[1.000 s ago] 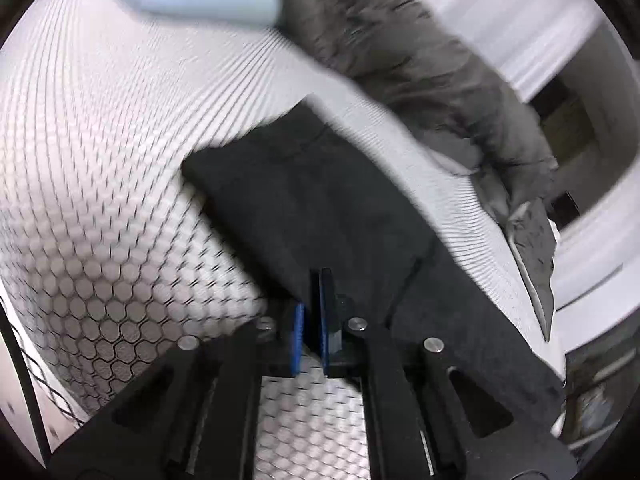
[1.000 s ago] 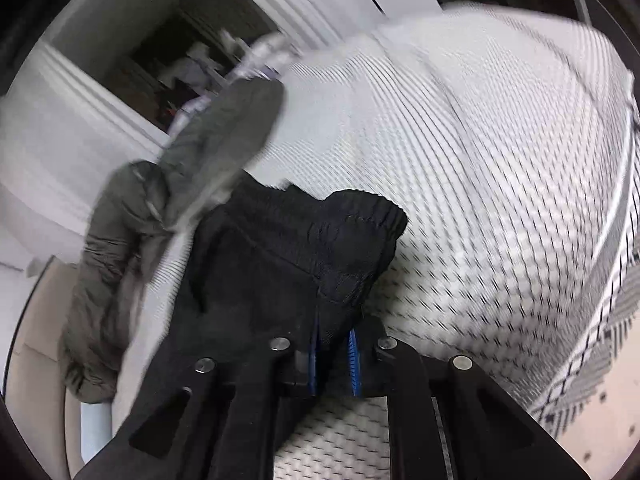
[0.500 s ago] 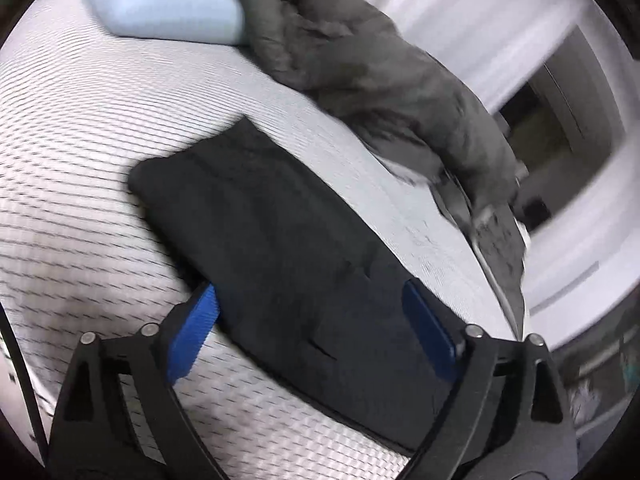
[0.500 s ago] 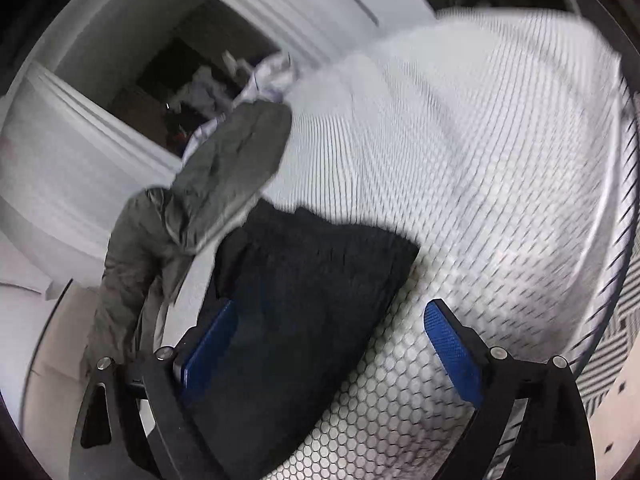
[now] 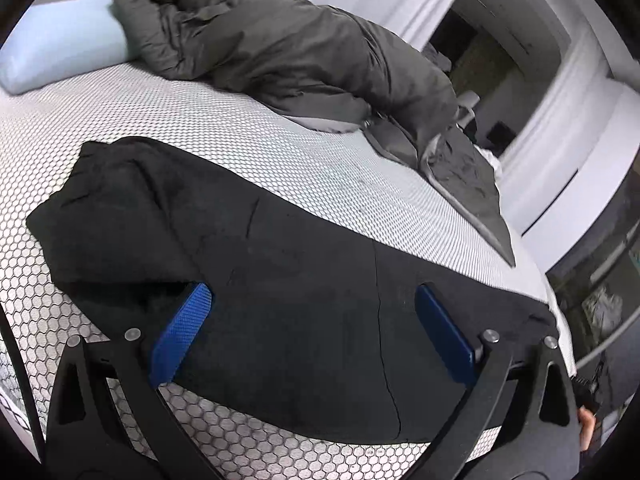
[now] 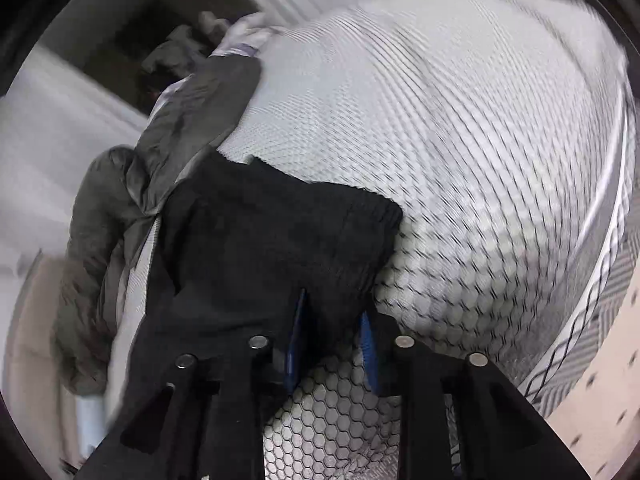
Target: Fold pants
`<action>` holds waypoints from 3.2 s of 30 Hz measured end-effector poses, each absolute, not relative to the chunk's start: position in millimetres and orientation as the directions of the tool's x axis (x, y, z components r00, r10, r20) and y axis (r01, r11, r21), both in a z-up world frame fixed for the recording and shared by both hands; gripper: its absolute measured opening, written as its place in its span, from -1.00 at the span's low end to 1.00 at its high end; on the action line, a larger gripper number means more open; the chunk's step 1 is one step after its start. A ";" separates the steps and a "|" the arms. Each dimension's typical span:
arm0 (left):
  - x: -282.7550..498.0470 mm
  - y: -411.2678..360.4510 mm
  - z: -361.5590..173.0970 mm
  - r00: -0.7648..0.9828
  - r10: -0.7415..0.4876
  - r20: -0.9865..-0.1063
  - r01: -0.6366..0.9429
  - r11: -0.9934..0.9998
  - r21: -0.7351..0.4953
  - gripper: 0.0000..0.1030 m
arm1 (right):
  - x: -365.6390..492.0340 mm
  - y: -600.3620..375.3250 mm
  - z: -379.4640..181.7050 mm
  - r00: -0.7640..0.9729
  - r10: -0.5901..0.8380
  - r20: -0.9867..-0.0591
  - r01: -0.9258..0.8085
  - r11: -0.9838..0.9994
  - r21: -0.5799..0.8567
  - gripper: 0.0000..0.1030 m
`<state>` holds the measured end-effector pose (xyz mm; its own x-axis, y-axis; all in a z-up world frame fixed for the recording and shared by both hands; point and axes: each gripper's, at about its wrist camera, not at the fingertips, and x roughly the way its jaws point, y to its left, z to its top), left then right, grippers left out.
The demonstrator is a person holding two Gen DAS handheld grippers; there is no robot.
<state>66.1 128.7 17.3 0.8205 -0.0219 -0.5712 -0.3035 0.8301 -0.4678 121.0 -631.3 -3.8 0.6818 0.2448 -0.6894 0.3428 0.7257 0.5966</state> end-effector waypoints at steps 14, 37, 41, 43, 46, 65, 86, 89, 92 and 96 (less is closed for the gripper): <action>128.0 -92.2 22.2 0.686 -0.339 -0.644 0.196 0.938 -0.285 0.95 | 142.4 -596.2 72.4 0.781 0.171 -0.601 0.130 0.897 0.424 0.38; 136.6 -139.5 -30.7 0.527 -0.314 -0.790 0.349 0.927 -0.136 0.97 | 334.2 -555.5 46.0 0.600 -0.041 -0.799 0.027 0.999 -0.032 -0.61; 133.8 -135.5 -24.2 0.529 -0.321 -0.786 0.336 0.929 -0.154 0.97 | 310.7 -551.9 64.8 0.658 -0.050 -0.752 0.081 0.997 0.005 -0.46; 129.4 -132.6 -17.2 0.533 -0.345 -0.772 0.344 0.923 -0.176 0.97 | 277.1 -542.2 84.6 0.727 -0.058 -0.685 0.079 0.997 -0.001 -0.11; 121.2 -121.1 1.3 0.586 -0.385 -0.713 0.352 0.913 -0.204 0.97 | 227.9 -518.2 94.8 0.769 0.017 -0.639 -0.038 0.999 -0.020 0.27; 132.7 -73.5 -29.7 0.559 -0.231 -0.797 0.210 0.969 -0.133 0.97 | 188.1 -479.5 -12.9 0.729 -0.165 -0.665 -0.093 0.937 -0.336 0.68; 185.6 -113.3 3.6 0.598 -0.206 -0.774 0.314 0.949 -0.010 0.95 | 219.1 -378.1 -24.5 0.695 0.084 -0.714 -0.381 0.885 -0.267 0.75; 186.9 -94.5 -17.1 0.546 -0.148 -0.825 0.258 0.966 -0.003 0.95 | 244.0 -417.2 -21.3 0.683 0.041 -0.729 -0.311 0.920 -0.240 0.75; 185.7 -58.8 -22.7 0.531 -0.138 -0.836 0.172 0.984 -0.054 0.95 | 256.3 -489.6 -27.5 0.709 -0.345 -0.615 0.017 0.880 -0.474 0.76; 182.0 -36.2 -21.6 0.543 -0.077 -0.836 0.104 0.994 -0.025 0.95 | 265.3 -566.1 -32.5 0.698 -0.180 -0.693 0.099 0.983 -0.155 0.85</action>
<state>182.0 -36.2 -21.6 0.5427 -0.0773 -0.8363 0.1035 0.9943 -0.0247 265.3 -566.1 -32.5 0.6984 -0.1800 -0.6927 0.0993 0.9829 -0.1553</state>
